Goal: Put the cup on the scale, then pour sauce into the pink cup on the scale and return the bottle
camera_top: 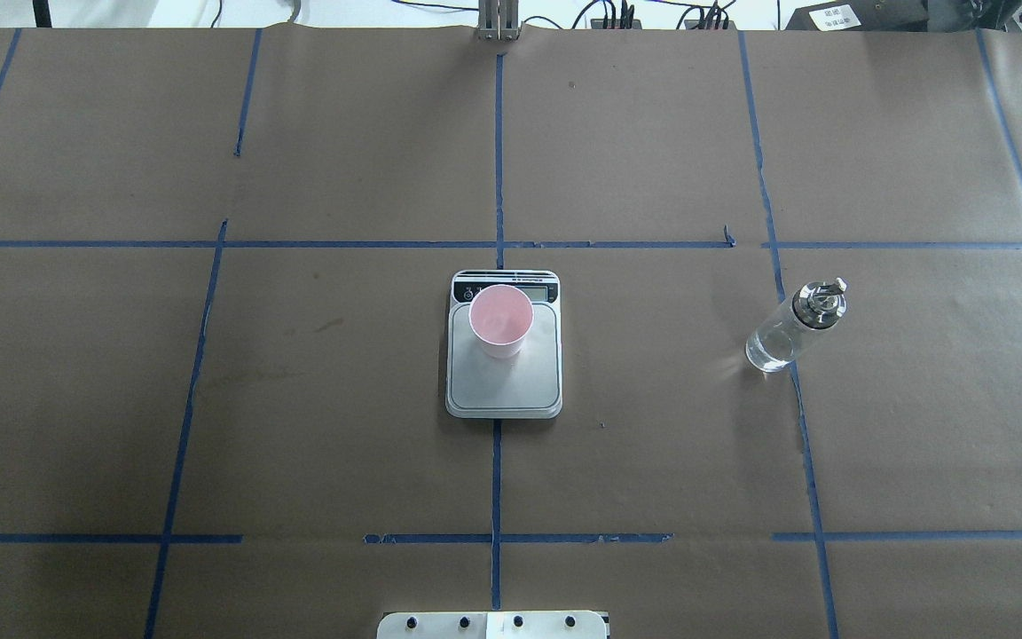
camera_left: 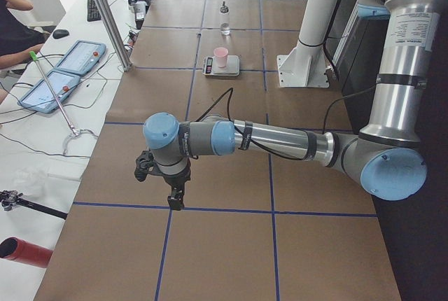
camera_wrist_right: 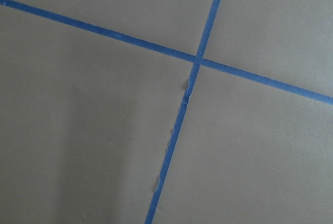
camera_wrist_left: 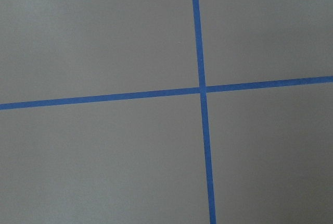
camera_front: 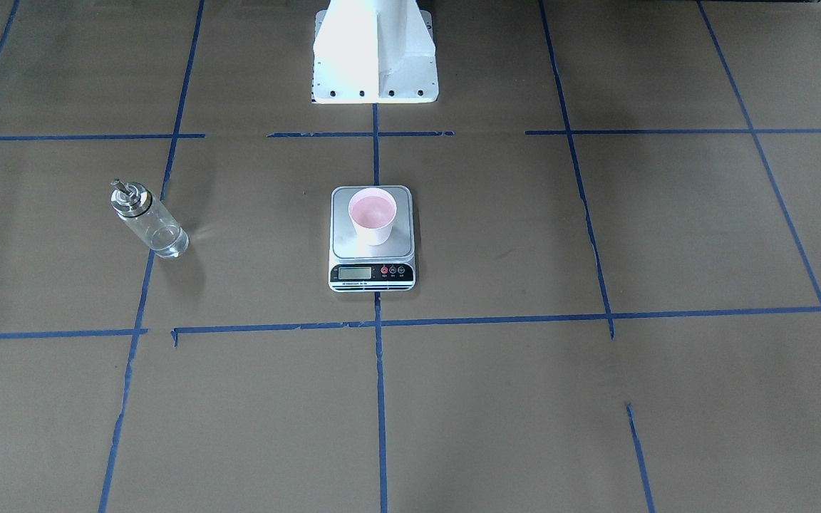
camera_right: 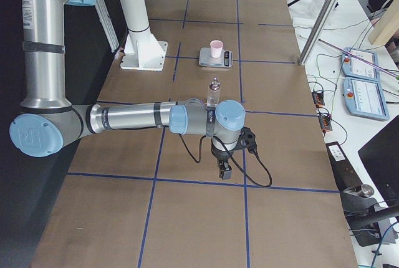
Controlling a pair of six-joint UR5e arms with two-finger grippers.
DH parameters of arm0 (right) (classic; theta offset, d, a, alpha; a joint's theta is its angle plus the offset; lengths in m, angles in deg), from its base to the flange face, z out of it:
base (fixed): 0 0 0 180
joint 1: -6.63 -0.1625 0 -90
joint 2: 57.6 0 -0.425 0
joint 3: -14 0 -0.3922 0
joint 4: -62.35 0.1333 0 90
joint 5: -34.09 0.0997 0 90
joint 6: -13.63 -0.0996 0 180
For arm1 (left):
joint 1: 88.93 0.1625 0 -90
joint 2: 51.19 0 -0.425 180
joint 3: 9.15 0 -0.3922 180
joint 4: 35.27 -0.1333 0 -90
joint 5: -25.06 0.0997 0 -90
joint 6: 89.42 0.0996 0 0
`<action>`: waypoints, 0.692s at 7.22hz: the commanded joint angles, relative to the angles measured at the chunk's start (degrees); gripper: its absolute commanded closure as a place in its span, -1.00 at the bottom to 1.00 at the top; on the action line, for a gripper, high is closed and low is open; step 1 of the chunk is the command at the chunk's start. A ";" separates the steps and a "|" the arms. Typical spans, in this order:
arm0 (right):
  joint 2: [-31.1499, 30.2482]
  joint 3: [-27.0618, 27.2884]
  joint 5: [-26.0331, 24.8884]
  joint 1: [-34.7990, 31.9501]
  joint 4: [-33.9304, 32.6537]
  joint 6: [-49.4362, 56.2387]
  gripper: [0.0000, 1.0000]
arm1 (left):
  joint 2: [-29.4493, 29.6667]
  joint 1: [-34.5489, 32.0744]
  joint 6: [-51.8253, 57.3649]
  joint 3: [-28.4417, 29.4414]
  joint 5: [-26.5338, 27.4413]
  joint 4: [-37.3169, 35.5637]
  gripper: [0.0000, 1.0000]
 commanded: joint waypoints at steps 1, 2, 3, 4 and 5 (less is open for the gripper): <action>-0.01 -0.08 0.26 0.00 0.00 0.05 -1.00 | -1.80 -0.03 -0.18 -1.13 -2.29 -0.11 -1.00; -0.01 -0.16 0.26 0.00 -0.09 -0.03 -1.00 | -1.80 -0.03 -0.18 -1.13 -2.29 0.07 -1.00; -0.01 -0.43 0.35 0.00 -0.09 -0.03 -1.00 | -1.71 0.06 -0.18 -1.22 -2.21 0.07 -1.00; -0.01 -0.43 0.35 0.00 -0.09 0.05 -1.00 | -1.71 0.06 -0.18 -1.22 -2.12 0.15 -1.00; -0.01 -0.43 0.26 0.00 0.00 0.06 -1.00 | -1.71 0.06 -0.18 -1.22 -1.86 0.15 -1.00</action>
